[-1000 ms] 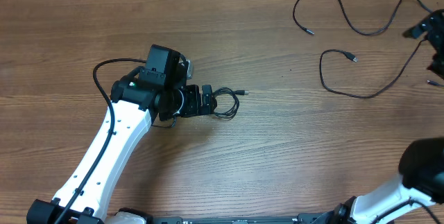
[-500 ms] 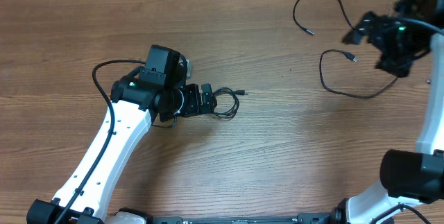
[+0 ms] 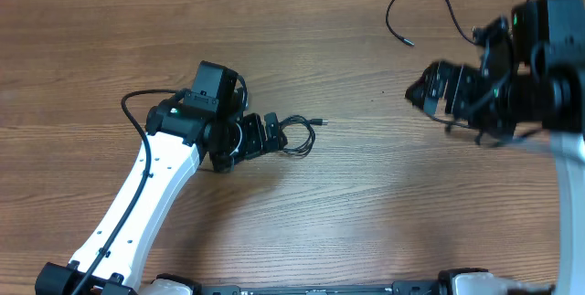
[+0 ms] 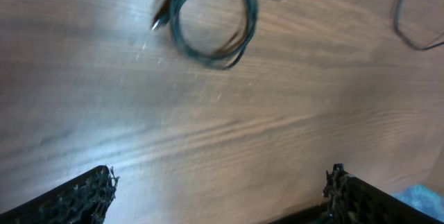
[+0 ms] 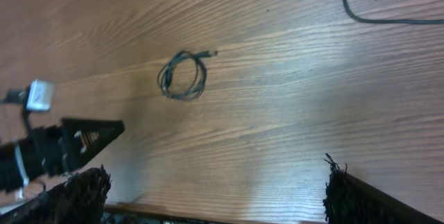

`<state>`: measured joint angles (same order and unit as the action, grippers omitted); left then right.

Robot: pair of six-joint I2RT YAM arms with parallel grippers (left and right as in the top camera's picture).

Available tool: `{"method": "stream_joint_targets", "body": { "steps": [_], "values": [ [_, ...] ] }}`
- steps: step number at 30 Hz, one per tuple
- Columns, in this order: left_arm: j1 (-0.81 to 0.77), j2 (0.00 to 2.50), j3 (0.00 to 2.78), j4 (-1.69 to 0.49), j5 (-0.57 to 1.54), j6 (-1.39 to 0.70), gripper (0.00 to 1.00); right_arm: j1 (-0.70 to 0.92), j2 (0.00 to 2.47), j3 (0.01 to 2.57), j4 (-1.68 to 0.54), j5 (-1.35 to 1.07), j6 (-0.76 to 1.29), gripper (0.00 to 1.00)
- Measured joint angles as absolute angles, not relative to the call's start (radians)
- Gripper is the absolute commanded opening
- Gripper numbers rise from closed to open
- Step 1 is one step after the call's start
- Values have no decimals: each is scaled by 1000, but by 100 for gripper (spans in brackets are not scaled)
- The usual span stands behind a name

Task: Untangle cables
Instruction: 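Release the cable and bring both grippers toward the center coil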

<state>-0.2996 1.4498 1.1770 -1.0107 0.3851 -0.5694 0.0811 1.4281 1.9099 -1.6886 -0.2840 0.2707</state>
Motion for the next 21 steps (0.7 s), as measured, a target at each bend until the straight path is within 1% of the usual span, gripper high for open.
{"method": "stream_joint_targets", "body": {
  "steps": [4, 9, 11, 13, 14, 21],
  "values": [
    [-300, 1449, 1177, -1044, 385, -548, 99, 105, 1353, 1829, -1655, -273, 294, 100],
    [-300, 1412, 1177, -1044, 381, -513, 99, 107, 1340, 1719, -1648, -269, 308, 100],
    [-300, 1365, 1177, -1045, 365, -505, 97, 106, 1341, 1672, -1638, -270, 311, 100],
    [-300, 1296, 1177, -1051, 326, -500, 98, 107, 1341, 1632, -1618, -273, 315, 100],
    [-300, 1237, 1177, -1056, 285, -502, 100, 107, 1341, 1605, -1596, -277, 315, 100],
    [-300, 1008, 1177, -1075, 120, -517, 100, 107, 1341, 1465, -1453, -315, 315, 100]
  ]
}}
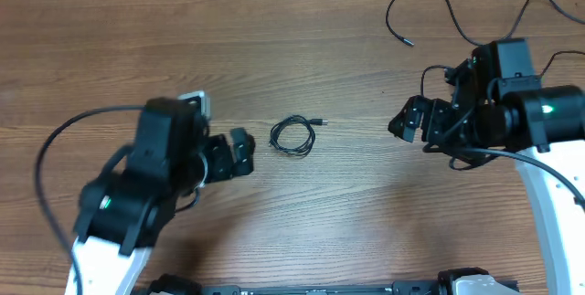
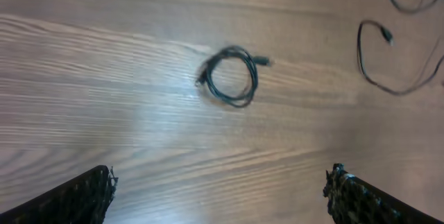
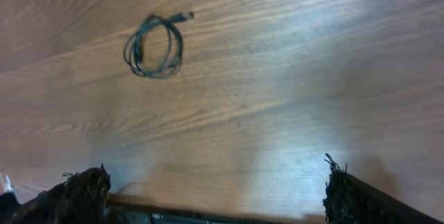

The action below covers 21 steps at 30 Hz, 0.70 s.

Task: Untangle cables
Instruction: 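Release the cable and bring both grippers toward the center coil, then close both grippers in on the small coiled cable from either side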

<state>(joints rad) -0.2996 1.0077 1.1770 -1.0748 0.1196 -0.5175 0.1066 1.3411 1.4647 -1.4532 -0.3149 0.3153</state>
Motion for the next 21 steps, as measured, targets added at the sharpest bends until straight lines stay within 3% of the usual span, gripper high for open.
{"method": "stream_joint_targets", "body": {
  "steps": [7, 21],
  "values": [
    [-300, 1026, 1177, -1156, 72, -525, 100, 107, 1342, 1332, -1273, -423, 315, 100],
    [-300, 1205, 1177, -1170, 159, -523, 100, 107, 1342, 1316, -1172, -498, 315, 100]
  ]
}}
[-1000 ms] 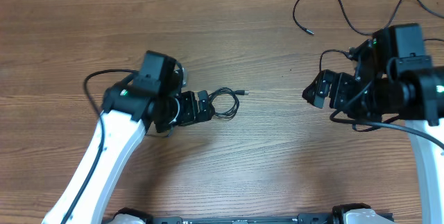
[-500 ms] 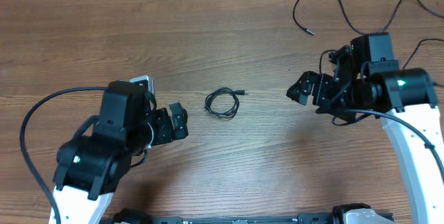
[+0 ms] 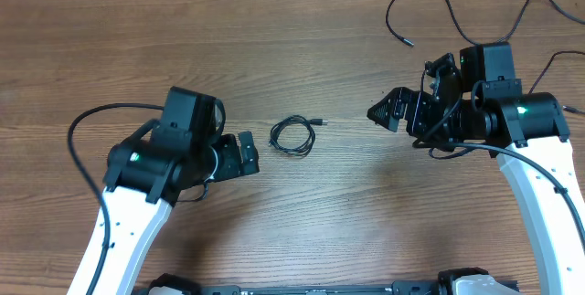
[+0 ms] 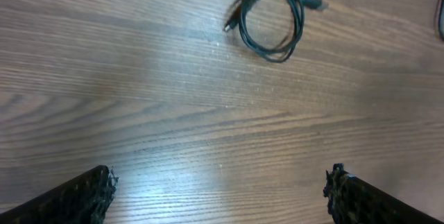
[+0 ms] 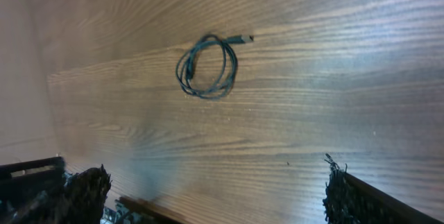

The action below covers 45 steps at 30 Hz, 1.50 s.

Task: Untangle cables
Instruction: 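Close both grippers in on the small coiled cable from either side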

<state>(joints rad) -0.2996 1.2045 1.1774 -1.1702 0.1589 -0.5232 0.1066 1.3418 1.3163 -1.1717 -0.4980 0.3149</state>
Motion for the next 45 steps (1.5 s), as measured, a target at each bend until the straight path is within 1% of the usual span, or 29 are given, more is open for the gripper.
{"method": "stream_joint_targets", "body": {
  "steps": [9, 13, 17, 18, 25, 29, 31, 33, 38, 40, 45],
  "values": [
    [-300, 1331, 1177, -1152, 186, -516, 100, 108, 1342, 1298, -1126, -500, 319, 100],
    [-300, 1377, 1177, -1128, 166, -560, 99, 120, 1343, 1249, -1090, -501, 359, 100],
    [-300, 1444, 1177, -1090, 139, -598, 99, 144, 1363, 1217, -1050, -510, 390, 85],
    [-300, 1462, 1177, -1083, 129, -604, 100, 153, 1372, 1212, -1045, -516, 397, 85],
    [-300, 1558, 1177, -1034, 123, -609, 99, 260, 1493, 1204, -1000, -527, 439, 86],
    [-299, 1578, 1177, -999, 169, -564, 100, 308, 1565, 1204, -968, -528, 469, 86],
    [-295, 1578, 1178, -988, 193, -535, 100, 318, 1584, 1203, -966, -527, 481, 89],
    [-281, 1578, 1180, -988, 237, -484, 100, 321, 1589, 1201, -967, -527, 491, 90],
    [-214, 1578, 1254, -1049, 412, -330, 100, 321, 1589, 1201, -950, -527, 501, 90],
    [-186, 1578, 1306, -1089, 462, -285, 100, 321, 1589, 1201, -936, -527, 504, 100],
    [-131, 1578, 1446, -1225, 522, -178, 99, 321, 1589, 1201, -925, -527, 505, 100]
  ]
}}
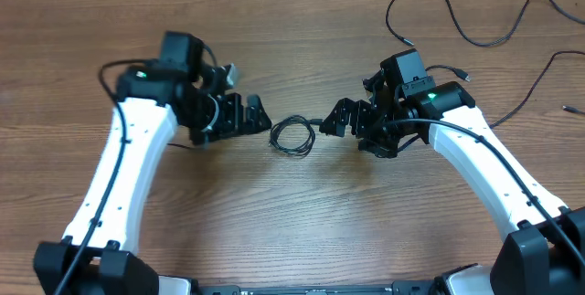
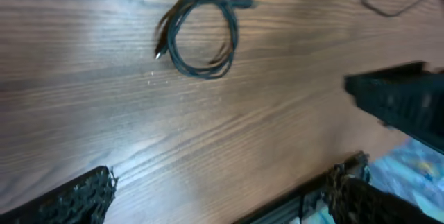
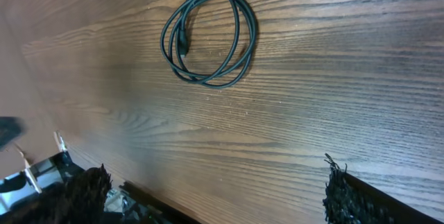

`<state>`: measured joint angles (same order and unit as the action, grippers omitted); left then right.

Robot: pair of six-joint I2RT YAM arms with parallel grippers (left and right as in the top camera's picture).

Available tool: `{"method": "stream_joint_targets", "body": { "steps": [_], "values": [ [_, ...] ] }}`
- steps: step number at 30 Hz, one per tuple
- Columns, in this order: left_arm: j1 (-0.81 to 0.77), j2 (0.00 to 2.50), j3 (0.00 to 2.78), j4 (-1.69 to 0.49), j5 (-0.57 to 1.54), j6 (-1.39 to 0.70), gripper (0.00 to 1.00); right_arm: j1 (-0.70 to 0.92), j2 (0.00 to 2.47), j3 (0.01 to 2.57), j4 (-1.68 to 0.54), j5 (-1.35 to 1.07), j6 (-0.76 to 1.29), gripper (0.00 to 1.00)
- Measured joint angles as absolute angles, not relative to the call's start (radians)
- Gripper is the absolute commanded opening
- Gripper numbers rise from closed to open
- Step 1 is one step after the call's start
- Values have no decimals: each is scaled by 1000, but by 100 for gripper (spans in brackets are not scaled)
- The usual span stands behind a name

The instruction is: Untangle cables

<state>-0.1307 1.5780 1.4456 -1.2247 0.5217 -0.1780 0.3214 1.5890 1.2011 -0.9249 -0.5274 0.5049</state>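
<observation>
A small black cable coiled into a loop (image 1: 292, 135) lies flat on the wooden table, one plug end pointing right. The coiled cable (image 2: 200, 33) shows near the top of the left wrist view, and the coiled cable (image 3: 208, 33) at the top of the right wrist view. My left gripper (image 1: 254, 115) stands open just left of the coil, clear of it. Just right of the coil my right gripper (image 1: 335, 121) is open too. In each wrist view both fingers sit wide apart with only bare wood between them.
Long loose black cables (image 1: 430, 7) trail across the table's far right corner, behind my right arm. The table's front edge (image 2: 305, 193) shows in the left wrist view, with the right gripper (image 2: 399, 102) as a dark blur at its right side.
Both grippers have closed in on the coiled cable. The left one moved up and right to its left side, the right one moved left to its right side. The coil lies unmoved.
At first my left gripper was right against the coil and the right arm far back at the right. Then the left gripper stood well left of the coil. Both arms then neared it, and now they flank it, open.
</observation>
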Motion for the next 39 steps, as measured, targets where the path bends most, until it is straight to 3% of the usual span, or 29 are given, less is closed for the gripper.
{"method": "stream_joint_targets", "body": {
  "steps": [7, 14, 19, 27, 31, 39],
  "values": [
    [-131, 1578, 1515, -1234, 538, -123, 99, 321, 1589, 1201, -908, -528, 505, 100],
    [-161, 1597, 1498, -1226, 421, -175, 99, 321, 1589, 1201, -865, -528, 509, 100],
    [-185, 1666, 1453, -1175, 382, -202, 88, 321, 1589, 1201, -857, -528, 523, 100],
    [-242, 1805, 1442, -1097, 372, -208, 82, 321, 1589, 1201, -857, -528, 525, 100],
    [-274, 1869, 1442, -1066, 373, -215, 69, 321, 1589, 1201, -857, -528, 524, 100],
    [-307, 1993, 1441, -1006, 370, -263, 56, 321, 1589, 1201, -871, -528, 524, 100]
  ]
}}
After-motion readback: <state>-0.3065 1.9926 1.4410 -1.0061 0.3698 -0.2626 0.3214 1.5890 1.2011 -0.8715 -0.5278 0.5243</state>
